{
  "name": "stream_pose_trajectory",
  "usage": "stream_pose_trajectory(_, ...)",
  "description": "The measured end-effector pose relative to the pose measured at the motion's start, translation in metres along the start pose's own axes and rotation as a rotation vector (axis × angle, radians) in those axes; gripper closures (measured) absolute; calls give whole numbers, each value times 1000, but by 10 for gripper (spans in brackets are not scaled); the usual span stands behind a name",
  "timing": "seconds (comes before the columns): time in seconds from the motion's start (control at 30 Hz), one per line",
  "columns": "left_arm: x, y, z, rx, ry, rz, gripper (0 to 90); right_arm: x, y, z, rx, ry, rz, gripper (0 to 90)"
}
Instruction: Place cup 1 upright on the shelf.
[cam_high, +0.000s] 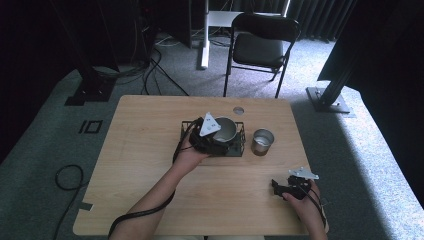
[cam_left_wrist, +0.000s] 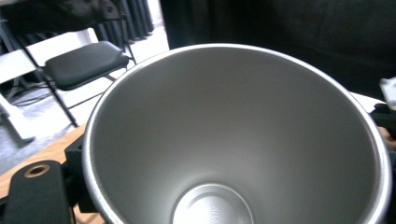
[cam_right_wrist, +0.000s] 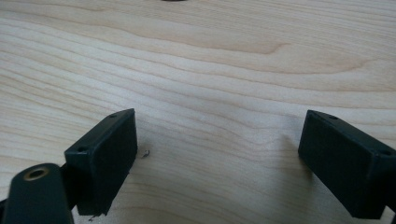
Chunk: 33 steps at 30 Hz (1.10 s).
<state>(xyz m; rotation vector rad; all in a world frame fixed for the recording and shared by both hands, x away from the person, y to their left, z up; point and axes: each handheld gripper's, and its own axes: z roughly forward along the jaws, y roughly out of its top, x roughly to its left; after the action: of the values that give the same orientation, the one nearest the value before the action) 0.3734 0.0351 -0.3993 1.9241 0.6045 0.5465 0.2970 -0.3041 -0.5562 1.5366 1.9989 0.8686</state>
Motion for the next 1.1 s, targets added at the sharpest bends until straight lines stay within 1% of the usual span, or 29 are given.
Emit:
stream_pose_trajectory(0.03, 6, -1, -2, -5, 32, -12, 142, 0, 0, 0, 0, 0, -2, 114)
stream_pose_trajectory(0.07, 6, -1, -2, -5, 32, -12, 142, 0, 0, 0, 0, 0, -2, 114)
stream_pose_trajectory(0.1, 11, -2, -3, -5, 50, -24, 142, 0, 0, 0, 1, 0, -1, 114)
stream_pose_trajectory(0.17, 15, -3, -4, -6, 69, -38, 142, 0, 0, 0, 0, 0, -1, 114)
stream_pose_trajectory(0.23, 19, -4, -5, -5, 81, -43, 142, 0, 0, 0, 1, 0, -2, 114)
stream_pose_trajectory(0.27, 19, -4, -5, -5, 81, -43, 142, 0, 0, 0, 1, 0, -2, 114)
stream_pose_trajectory(0.3, 23, -4, -6, -5, 104, -47, 142, 0, 0, 0, 1, 0, 0, 114)
stream_pose_trajectory(0.4, 29, -4, -7, -11, 133, -65, 142, 0, 0, 0, 1, 0, 1, 114)
stream_pose_trajectory(0.47, 33, -4, -8, -16, 164, -77, 142, 0, 0, 0, 1, 0, 0, 114)
stream_pose_trajectory(0.53, 38, -6, -8, -25, 185, -98, 142, 0, 0, 0, 1, 0, -1, 114)
stream_pose_trajectory(0.6, 38, -6, -8, -25, 185, -98, 142, 0, 0, 0, 1, 0, 0, 114)
stream_pose_trajectory(0.63, 46, -11, -8, -34, 220, -129, 142, 0, 0, 0, 1, 0, 1, 114)
stream_pose_trajectory(0.67, 48, -12, -7, -33, 228, -138, 142, 0, 0, 0, 1, 0, 1, 114)
stream_pose_trajectory(0.7, 48, -12, -7, -33, 228, -138, 142, 0, 0, 0, 1, 0, 1, 114)
stream_pose_trajectory(0.73, 52, -14, -6, -35, 242, -160, 142, 0, 0, 0, 1, 0, 0, 114)
stream_pose_trajectory(0.8, 55, -17, -4, -40, 268, -170, 142, 0, 0, 0, 1, 0, 0, 114)
stream_pose_trajectory(0.87, 58, -20, -2, -44, 291, -204, 142, 0, 0, 0, 1, 0, 0, 114)
stream_pose_trajectory(0.9, 59, -22, -1, -46, 310, -219, 142, 0, 0, 0, 1, 0, 0, 114)
stream_pose_trajectory(0.97, 61, -27, 2, -49, 324, -246, 142, 0, 0, 0, 1, 0, 0, 114)
stream_pose_trajectory(1.03, 61, -31, 7, -27, 342, -242, 142, 0, 0, 0, 1, 0, 0, 114)
stream_pose_trajectory(1.1, 62, -36, 11, -22, 340, -253, 142, 0, 0, 0, 1, 0, 0, 114)
